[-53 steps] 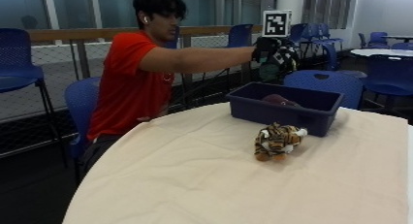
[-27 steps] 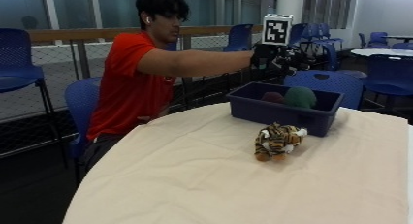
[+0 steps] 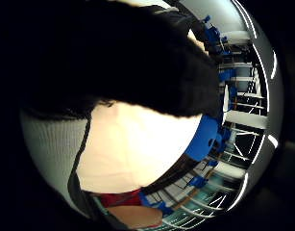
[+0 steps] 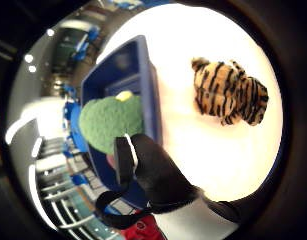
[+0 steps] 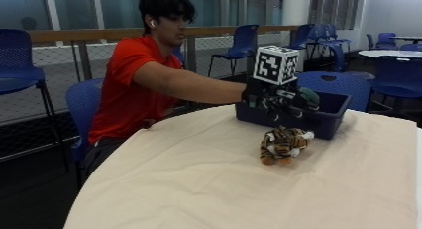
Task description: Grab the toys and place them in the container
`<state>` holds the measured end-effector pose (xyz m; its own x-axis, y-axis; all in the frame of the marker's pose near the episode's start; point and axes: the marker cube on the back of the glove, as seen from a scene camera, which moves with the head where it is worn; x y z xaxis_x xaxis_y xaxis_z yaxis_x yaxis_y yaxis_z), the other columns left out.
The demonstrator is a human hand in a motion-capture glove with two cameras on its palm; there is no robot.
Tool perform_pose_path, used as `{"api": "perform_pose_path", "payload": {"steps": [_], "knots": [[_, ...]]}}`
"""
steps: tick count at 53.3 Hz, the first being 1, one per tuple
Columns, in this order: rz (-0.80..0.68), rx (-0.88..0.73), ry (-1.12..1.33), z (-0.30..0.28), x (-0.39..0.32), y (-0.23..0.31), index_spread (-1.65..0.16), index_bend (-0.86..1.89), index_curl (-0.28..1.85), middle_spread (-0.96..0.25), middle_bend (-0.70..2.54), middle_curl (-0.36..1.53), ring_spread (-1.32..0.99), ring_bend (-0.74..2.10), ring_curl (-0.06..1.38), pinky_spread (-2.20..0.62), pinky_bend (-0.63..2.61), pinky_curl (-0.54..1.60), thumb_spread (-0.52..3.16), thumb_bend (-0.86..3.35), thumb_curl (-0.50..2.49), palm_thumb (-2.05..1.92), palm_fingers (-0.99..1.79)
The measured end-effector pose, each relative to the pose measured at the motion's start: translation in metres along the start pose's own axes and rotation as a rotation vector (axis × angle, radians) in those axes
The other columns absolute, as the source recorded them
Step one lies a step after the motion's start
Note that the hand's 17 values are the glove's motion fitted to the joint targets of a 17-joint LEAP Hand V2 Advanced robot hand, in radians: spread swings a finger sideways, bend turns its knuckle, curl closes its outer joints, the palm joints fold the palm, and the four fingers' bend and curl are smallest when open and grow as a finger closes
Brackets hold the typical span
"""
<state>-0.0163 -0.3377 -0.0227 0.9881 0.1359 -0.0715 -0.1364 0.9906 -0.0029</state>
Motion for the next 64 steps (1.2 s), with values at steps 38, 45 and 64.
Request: {"api": "perform_pose_path", "payload": {"steps": [38, 45, 64], "knots": [[0.084, -0.117, 0.070, 0.083, 0.010, -0.050, -0.36, 0.15, 0.22, -0.04, 0.20, 0.26, 0.08, 0.46, 0.34, 0.07, 1.23, 0.35, 1.12, -0.01, 0.21, 0.01, 0.15], [0.112, -0.204, 0.033, 0.086, 0.015, -0.043, -0.36, 0.13, 0.21, -0.05, 0.24, 0.29, 0.02, 0.65, 0.39, 0.04, 1.17, 0.33, 1.18, 0.00, 0.25, 0.06, 0.24], [0.046, -0.046, 0.007, 0.042, 0.006, -0.017, -0.34, 0.16, 0.27, -0.26, 0.45, 0.40, -0.39, 0.86, 0.41, -0.32, 1.09, 0.31, 1.29, 0.19, 0.42, 0.50, 0.78]]}}
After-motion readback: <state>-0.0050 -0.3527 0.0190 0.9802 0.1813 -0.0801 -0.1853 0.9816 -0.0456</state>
